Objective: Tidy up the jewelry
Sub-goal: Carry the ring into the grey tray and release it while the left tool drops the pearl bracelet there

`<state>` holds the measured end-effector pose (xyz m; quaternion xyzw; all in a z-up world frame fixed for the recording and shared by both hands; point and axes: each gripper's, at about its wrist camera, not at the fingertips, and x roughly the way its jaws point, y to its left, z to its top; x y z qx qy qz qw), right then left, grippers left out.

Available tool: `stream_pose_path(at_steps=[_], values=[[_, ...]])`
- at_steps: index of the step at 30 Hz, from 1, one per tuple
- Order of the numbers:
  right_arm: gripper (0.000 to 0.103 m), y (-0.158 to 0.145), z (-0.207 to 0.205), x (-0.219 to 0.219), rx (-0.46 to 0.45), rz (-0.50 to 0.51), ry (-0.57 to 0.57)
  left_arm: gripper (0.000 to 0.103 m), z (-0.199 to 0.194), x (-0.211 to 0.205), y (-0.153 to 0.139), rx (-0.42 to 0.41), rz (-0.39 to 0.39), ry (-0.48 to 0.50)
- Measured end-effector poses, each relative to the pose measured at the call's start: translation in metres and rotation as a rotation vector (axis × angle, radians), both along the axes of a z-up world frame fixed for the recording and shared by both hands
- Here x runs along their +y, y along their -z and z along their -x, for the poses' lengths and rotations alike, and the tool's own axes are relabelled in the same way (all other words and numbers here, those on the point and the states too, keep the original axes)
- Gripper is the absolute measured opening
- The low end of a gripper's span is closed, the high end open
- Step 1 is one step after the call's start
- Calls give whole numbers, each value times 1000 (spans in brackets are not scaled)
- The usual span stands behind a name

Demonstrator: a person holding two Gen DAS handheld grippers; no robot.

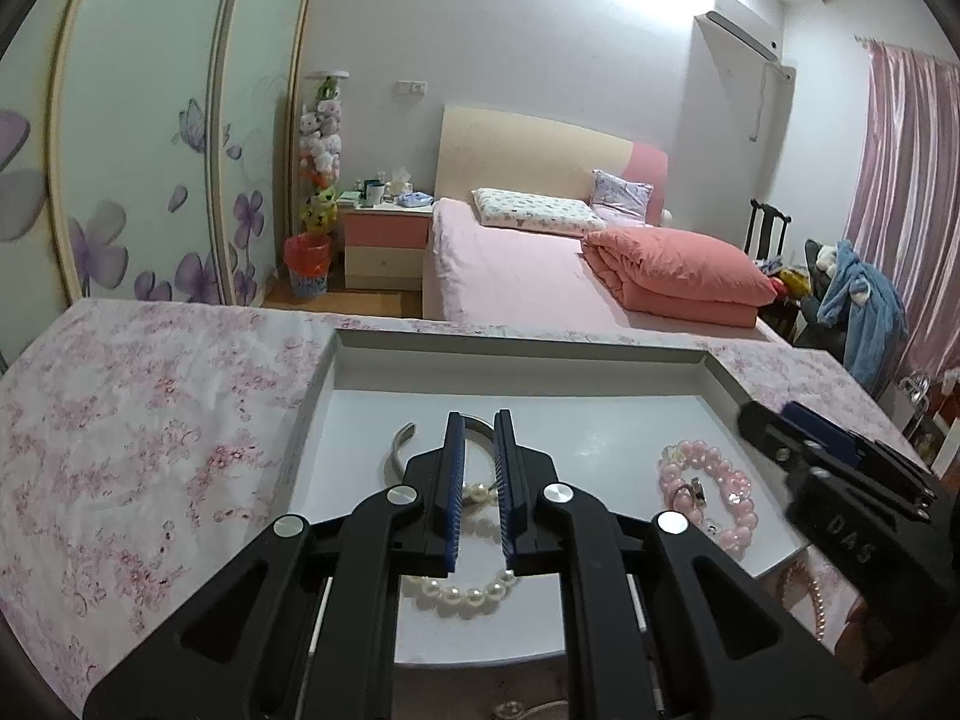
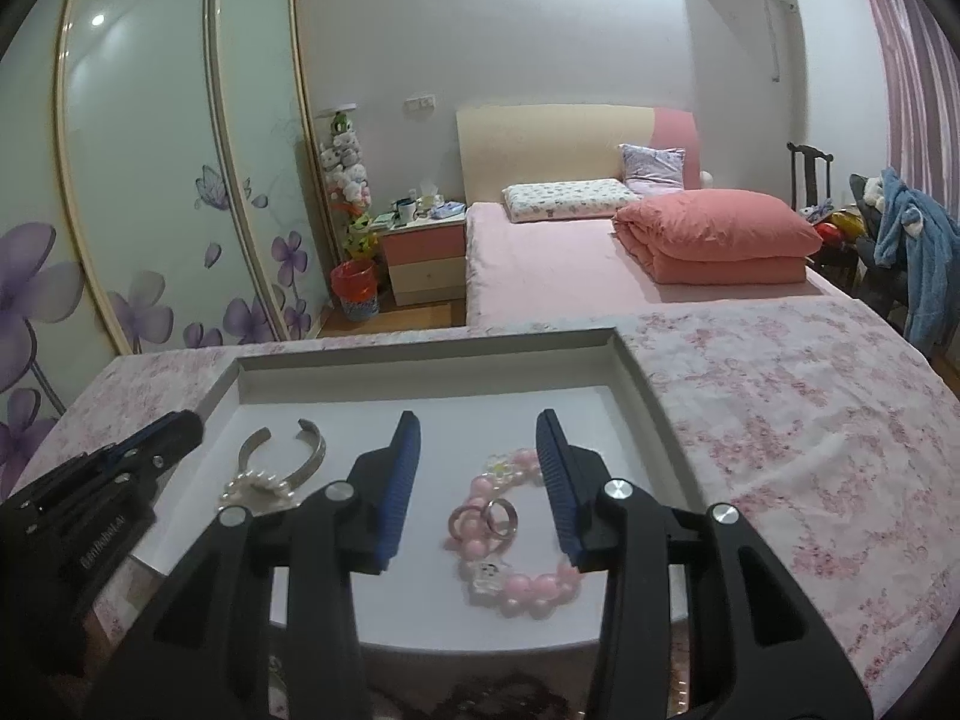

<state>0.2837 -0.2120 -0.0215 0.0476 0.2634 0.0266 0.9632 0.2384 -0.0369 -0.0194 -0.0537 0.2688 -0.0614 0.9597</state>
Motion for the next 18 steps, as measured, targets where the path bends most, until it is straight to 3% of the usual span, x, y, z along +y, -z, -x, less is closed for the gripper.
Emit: stream_pose_path(at_steps=[10,16,18], values=[[40,-14,34,-32,-14,-6,55,11,30,32,-8,28,28,-35],[40,-3,59,-56,51,17,85,22,62,37,-4,58,21,-19],[40,2,65,-64,83,9,97,30,69,39,-2,74,22,-17]])
